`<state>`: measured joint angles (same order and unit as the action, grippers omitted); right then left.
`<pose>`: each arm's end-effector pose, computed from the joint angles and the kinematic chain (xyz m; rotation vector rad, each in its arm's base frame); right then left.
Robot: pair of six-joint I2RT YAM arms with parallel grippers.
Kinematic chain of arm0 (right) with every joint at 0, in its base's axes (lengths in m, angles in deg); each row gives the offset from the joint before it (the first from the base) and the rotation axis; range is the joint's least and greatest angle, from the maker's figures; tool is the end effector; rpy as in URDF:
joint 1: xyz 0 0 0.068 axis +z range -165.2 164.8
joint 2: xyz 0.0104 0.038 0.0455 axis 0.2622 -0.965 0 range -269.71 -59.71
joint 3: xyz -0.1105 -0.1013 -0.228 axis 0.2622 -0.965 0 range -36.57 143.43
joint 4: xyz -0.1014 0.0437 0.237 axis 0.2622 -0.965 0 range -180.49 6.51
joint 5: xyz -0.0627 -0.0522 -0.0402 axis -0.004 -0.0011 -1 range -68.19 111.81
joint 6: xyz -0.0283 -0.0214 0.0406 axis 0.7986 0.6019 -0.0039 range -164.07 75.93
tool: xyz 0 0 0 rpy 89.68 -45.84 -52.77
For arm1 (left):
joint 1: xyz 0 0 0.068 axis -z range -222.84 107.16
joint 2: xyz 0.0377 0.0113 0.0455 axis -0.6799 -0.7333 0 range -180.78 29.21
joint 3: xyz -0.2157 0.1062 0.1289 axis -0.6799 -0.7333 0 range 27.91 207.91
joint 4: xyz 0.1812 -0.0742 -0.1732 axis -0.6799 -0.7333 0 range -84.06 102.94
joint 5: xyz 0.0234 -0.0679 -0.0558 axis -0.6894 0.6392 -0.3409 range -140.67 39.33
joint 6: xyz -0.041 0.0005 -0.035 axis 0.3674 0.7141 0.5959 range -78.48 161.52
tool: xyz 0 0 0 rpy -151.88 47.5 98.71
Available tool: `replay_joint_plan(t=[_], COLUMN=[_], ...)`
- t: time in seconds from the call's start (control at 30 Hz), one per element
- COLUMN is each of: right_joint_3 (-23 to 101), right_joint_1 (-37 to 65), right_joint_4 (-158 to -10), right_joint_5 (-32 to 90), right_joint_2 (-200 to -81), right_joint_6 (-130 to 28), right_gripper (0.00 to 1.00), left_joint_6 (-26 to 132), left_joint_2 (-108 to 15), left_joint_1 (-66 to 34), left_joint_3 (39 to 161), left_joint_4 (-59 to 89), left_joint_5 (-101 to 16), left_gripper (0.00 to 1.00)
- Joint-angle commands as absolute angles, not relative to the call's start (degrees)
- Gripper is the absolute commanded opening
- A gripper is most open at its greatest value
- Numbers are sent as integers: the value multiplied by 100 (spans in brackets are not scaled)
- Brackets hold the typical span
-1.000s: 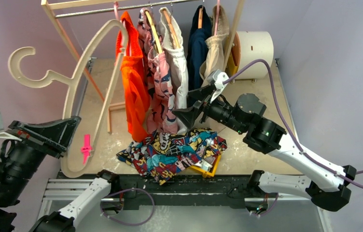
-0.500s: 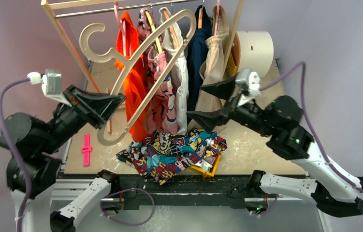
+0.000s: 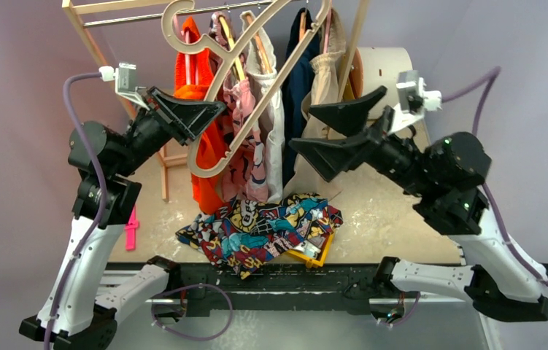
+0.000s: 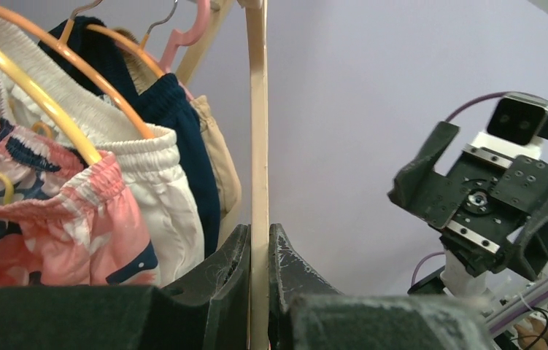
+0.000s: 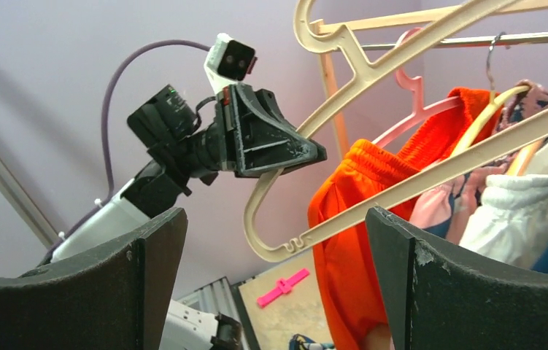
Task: Place the shorts on the hanger
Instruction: Hang the shorts on the hanger.
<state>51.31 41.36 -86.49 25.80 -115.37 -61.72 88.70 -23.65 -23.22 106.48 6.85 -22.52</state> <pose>0.0762 0.1199 0.5664 -0.4423 1.0491 1.2006 0.1401 -0.0677 0.5196 0.1395 1.3770 -1.2909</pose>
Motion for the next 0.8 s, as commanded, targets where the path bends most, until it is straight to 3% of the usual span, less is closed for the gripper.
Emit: replay_joint_plan(t=[0.0,0.47,0.77], right_joint_3=[5598,6122,6866], right_joint_1=[4131,4267,4575], right_joint_4=[-8241,-7099,-7230], right_joint_5=[2670,2338,1447], right_joint_2=[-12057,-13090,-13755], right_joint_6=[-6651,-7126,-6864], right_gripper=[93,91,89], left_joint_6=[9010,8572,8429], left_joint_2=[-2011,-1847,-1931], left_joint_1=[-2345,-2348,-2345], left_joint_3=[10575,10318,10176], left_joint_4=[1818,1557,1787], left_joint_5=[-2055,-2770,-2896], left_gripper=[0,0,0])
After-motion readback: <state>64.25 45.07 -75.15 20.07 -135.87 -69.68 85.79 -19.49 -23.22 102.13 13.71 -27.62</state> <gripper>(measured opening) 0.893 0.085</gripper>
